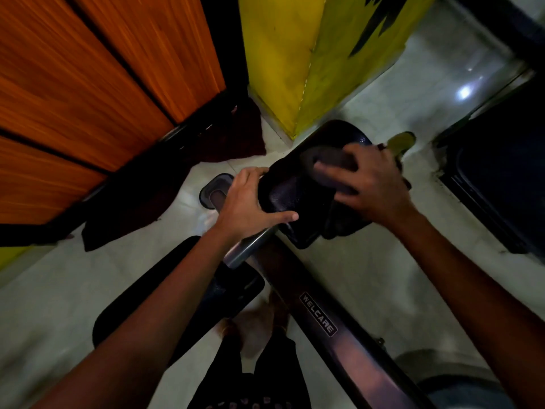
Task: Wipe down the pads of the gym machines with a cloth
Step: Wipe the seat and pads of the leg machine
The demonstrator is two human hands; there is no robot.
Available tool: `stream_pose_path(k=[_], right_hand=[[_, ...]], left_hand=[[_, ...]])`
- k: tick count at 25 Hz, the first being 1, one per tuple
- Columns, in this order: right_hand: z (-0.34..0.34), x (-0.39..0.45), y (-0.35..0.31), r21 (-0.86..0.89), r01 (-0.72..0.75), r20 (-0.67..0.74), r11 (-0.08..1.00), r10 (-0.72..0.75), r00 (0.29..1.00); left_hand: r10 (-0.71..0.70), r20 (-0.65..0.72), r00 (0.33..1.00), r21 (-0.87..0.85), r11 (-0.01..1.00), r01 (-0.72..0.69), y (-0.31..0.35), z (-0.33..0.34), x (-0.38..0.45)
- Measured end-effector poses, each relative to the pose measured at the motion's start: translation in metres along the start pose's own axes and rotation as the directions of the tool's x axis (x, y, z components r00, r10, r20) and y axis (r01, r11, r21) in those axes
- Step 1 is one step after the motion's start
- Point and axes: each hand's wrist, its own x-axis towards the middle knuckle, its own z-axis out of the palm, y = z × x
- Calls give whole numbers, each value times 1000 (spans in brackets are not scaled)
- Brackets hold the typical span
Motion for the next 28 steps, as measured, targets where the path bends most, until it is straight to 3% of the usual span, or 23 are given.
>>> stream_pose_path(k=[2, 3, 5, 7, 8, 9, 11, 12, 15, 17, 19, 20, 22, 24, 25, 26, 28], right_hand=[[-2, 6, 2, 79, -339, -61, 937, 344, 937], [0, 7, -7, 73, -367, -72, 927, 372, 926], [6, 3, -31, 16, -144, -35, 989, 145, 989], [4, 1, -29, 11, 66, 26, 998, -66, 997], [0, 4, -19, 32, 22, 34, 999, -23, 999], [-2, 7, -9, 65, -122, 21, 990, 121, 992], [-5, 12, -6, 100, -406, 13, 908, 407, 913], [-4, 13, -14, 64, -408, 10, 911, 409, 913], [1, 9, -53, 19, -26, 4, 999, 26, 1000], [-1, -1, -57, 48, 244, 32, 969, -245, 969], [-3, -3, -41, 0, 386, 76, 922, -385, 920], [-3, -1, -29, -31, 357, 94, 934, -352, 931], [-9, 13, -6, -16, 11, 112, 1000, -9, 994], [-11, 25, -1, 14, -399, 120, 917, 395, 911], [-9, 29, -9, -7, -473, 107, 881, 471, 876], [-7, 30, -21, -21, -454, 94, 891, 454, 886], [-3, 24, -39, -15, -214, 91, 977, 214, 972]], left_hand=[[-131, 160, 978, -45, 989, 139, 1, 0, 7], [-171, 203, 964, -96, 976, 194, 0, 2, 7], [-146, 155, 977, -172, 970, 172, -2, 10, 3], [-85, 39, 996, -94, 992, 88, 1, 17, -4], [-63, -8, 998, -32, 998, 63, 4, 21, -7], [-50, -44, 998, 23, 998, 51, 6, 26, -11], [-46, -80, 996, 64, 997, 51, 7, 32, -15], [-53, -79, 996, 51, 997, 57, 5, 34, -15], [4, -48, 999, 34, 999, -2, -1, 30, -12], [22, -15, 1000, 6, 1000, -22, -1, 23, -12], [-11, 27, 1000, -20, 1000, 11, -4, 18, -10], [-50, 38, 998, -70, 996, 53, -5, 15, -8], [-156, 82, 984, -218, 961, 170, -7, 10, 1], [-197, 190, 962, -234, 943, 239, -4, 9, 8], [-202, 220, 954, -185, 952, 244, -1, 10, 10], [-206, 219, 954, -124, 964, 237, 2, 11, 10], [-203, 153, 967, -15, 978, 208, 10, 12, 6]])
